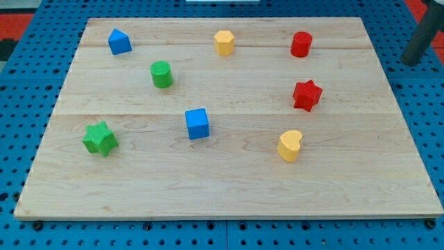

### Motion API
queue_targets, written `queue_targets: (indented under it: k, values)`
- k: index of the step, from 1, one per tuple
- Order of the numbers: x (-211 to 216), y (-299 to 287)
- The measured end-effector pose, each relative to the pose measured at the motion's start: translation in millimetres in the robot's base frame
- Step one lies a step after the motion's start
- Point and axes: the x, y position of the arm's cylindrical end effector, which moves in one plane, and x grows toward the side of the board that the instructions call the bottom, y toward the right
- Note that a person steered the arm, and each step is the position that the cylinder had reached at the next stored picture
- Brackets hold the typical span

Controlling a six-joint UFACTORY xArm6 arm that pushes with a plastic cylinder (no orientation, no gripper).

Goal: Move your arm closer to the yellow heart

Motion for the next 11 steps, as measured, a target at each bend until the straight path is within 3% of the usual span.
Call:
queue_targets:
  k: [2,3,4,5,10,11]
  values:
    - [142.8,-19.0]
    - [192.3,-89.5]
    - [206.4,-180.8]
    - [205.4,-220.5]
    - [204.0,-209.1]
    - [183.7,-215.6]
